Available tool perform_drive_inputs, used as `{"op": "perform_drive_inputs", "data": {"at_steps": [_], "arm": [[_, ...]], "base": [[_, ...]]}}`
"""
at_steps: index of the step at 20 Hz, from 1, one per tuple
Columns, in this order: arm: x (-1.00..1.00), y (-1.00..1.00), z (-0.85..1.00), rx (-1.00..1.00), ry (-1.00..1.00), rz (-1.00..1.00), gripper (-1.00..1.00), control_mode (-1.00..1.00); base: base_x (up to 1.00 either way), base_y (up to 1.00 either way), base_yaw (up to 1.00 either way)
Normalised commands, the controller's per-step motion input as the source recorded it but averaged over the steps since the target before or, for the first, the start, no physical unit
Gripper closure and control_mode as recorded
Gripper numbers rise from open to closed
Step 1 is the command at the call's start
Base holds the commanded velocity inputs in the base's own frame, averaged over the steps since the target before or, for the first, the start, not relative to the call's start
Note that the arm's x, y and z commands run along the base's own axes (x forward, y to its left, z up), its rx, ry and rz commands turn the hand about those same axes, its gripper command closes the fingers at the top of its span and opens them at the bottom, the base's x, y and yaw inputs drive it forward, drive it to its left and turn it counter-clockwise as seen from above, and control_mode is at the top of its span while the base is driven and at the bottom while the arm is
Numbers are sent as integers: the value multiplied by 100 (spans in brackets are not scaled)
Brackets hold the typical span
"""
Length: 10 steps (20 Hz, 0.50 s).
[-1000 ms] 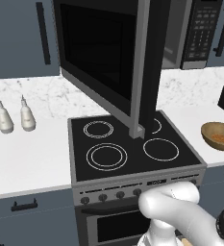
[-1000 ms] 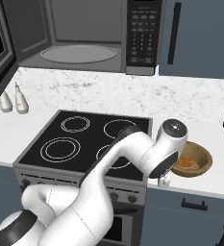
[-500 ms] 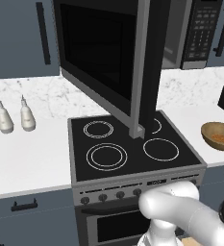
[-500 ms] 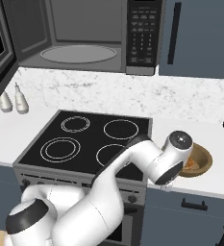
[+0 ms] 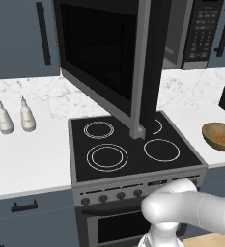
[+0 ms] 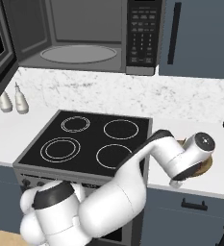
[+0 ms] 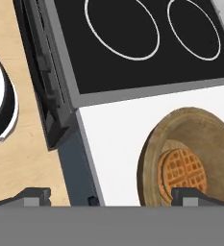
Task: Open the microwave, place the bowl with waffle inside the microwave, then close the microwave door and turn it on.
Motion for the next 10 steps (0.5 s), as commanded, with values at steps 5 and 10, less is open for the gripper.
{"op": "perform_drive_inputs", "data": {"at_steps": [5,10], "arm": [[26,-4,-29,2,0,-3,-100,-100],[25,0,-36,0,0,-4,-100,-100]], "base": [[0,0,0],[0,0,0]]}}
